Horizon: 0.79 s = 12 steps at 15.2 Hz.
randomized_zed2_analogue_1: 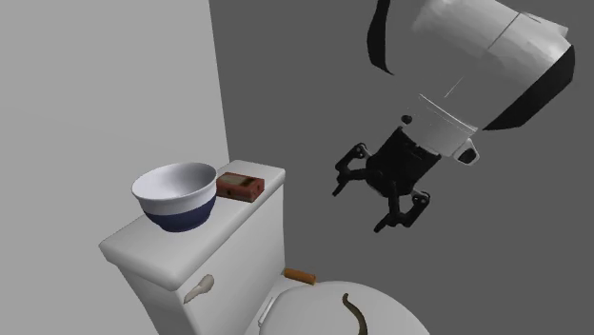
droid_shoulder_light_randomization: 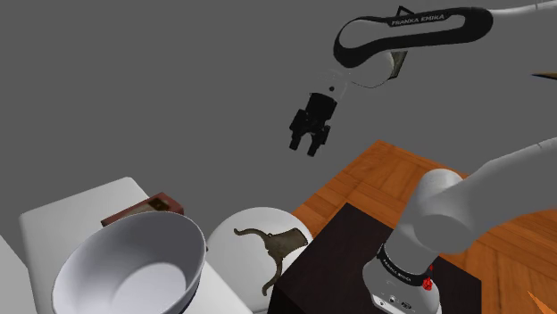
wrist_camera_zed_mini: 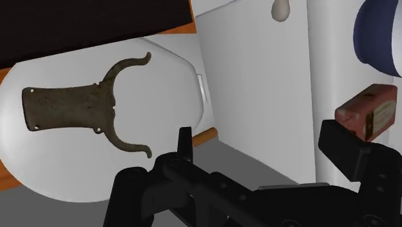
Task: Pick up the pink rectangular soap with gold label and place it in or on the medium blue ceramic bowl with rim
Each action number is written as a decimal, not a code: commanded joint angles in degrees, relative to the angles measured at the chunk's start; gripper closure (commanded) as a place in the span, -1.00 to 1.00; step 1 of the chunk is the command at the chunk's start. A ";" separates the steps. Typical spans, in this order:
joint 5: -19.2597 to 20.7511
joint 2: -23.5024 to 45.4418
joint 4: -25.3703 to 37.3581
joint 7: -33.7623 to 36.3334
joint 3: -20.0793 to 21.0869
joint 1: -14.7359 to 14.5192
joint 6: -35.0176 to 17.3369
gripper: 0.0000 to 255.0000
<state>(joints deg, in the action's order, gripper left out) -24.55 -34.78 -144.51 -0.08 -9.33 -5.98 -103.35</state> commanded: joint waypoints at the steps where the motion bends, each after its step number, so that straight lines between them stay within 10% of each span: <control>1: -4.97 2.85 -1.32 -1.88 -1.01 -1.64 -3.32 -1.00; 12: -39.28 23.04 -1.35 -20.13 -4.71 -13.23 -11.72 -1.00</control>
<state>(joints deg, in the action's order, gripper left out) -59.71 -13.75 -146.28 -18.33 -14.02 -18.08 -114.96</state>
